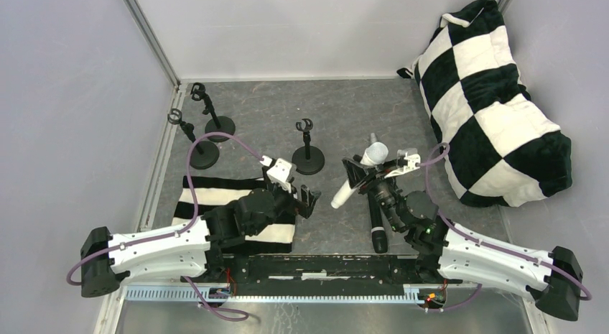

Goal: Attach the microphones to the stand

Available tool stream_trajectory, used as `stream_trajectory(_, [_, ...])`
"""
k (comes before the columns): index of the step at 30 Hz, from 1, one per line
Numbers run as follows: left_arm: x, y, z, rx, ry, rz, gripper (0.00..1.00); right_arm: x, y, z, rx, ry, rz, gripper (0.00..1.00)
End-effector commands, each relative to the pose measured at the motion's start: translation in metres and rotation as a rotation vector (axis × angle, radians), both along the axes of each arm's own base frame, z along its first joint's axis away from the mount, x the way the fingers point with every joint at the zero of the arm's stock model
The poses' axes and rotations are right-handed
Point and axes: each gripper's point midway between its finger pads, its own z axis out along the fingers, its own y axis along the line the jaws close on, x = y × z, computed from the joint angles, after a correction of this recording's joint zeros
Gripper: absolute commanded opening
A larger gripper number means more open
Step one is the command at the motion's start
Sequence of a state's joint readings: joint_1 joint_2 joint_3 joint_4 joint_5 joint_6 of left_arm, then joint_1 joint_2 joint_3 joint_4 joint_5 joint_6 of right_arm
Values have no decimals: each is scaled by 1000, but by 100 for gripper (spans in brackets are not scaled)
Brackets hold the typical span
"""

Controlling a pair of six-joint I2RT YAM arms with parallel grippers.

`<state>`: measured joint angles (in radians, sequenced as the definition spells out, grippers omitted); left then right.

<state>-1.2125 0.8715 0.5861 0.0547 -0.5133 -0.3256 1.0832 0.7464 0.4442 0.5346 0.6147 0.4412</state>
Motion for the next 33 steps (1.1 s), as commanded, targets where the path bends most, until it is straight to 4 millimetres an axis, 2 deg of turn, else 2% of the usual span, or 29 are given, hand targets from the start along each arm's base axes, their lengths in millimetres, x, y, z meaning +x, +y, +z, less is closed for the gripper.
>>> stream_trajectory(1, [23, 15, -6, -99, 28, 130, 100, -9, -8, -15, -182, -101, 32, 0])
stream_trajectory(4, [35, 23, -14, -116, 4, 160, 100, -11, -9, -22, -260, -85, 47, 0])
stream_trajectory(8, [50, 31, -15, -178, -50, 163, 100, -13, -3, -25, -369, -81, 90, 0])
stream_trajectory(14, [85, 48, -21, -241, -150, 185, 100, -11, -6, -32, -410, -66, 83, 0])
stream_trajectory(21, [125, 27, -13, -253, -291, 137, 100, -9, -8, -27, -443, -81, 79, 0])
stream_trajectory(26, [159, 17, -16, -304, -327, 142, 100, -9, -11, -18, -453, -104, 70, 0])
stream_trajectory(33, [192, -4, -27, -290, -351, 133, 100, -8, -21, -6, -475, -139, 45, 0])
